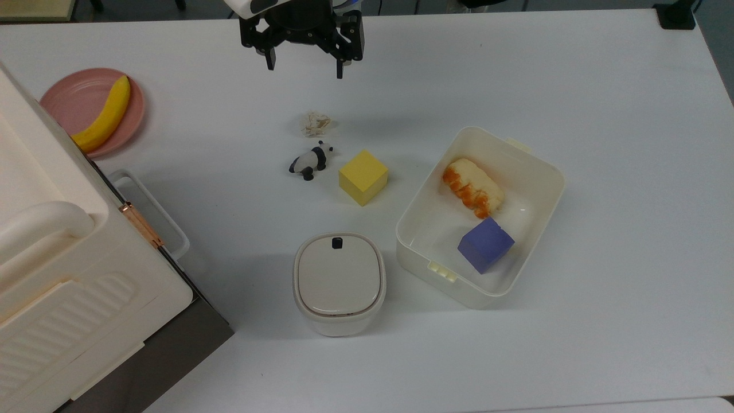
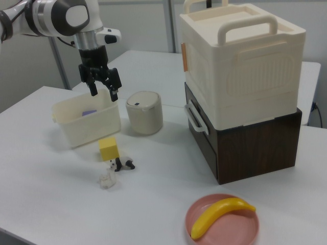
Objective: Open the trash can
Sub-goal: 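Move the gripper down over the cream trash can's lid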
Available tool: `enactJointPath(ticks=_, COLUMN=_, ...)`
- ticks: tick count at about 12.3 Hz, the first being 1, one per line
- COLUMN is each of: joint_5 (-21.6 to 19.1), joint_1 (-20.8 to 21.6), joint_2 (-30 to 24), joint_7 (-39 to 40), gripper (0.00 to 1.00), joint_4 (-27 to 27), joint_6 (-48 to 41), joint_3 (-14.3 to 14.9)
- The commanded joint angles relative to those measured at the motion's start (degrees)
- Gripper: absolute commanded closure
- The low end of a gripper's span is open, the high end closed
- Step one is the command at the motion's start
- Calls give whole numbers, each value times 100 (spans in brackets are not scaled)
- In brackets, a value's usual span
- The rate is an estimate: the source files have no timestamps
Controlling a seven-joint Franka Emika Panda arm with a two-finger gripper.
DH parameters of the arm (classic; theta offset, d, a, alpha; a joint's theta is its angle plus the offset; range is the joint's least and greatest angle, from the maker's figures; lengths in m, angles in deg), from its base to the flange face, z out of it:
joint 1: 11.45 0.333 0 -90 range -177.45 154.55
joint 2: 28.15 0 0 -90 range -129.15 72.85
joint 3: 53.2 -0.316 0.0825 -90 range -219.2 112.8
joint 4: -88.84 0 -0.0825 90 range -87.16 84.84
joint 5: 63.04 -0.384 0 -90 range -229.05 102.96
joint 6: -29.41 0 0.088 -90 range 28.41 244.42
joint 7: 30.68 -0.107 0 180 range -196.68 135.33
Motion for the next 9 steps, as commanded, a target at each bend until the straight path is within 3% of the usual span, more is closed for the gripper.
enactJointPath(ticks=1, joint_5=69, joint_1=85, joint_2=-47, joint_7=124, gripper=0, joint_4=-121, joint_6=50, joint_3=30)
enactJointPath(ticks=3, joint_5=60, joint_1=94, joint_2=-12, joint_7=125, gripper=0, joint_4=-121, joint_6=59, joint_3=30)
enactJointPath(ticks=5, joint_5=69, joint_1=94, joint_2=-3, joint_7=125, gripper=14, joint_4=-121, joint_6=59, joint_3=30)
enactJointPath(ticks=6, joint_5=60, joint_1=94, joint_2=-3, joint_7=142, gripper=29, joint_4=-103, joint_6=76, joint_3=30)
enactJointPath(ticks=9, joint_5=8, joint_1=94, joint_2=128, joint_7=309, gripper=90, joint_4=-77, joint_6=216, joint_3=39)
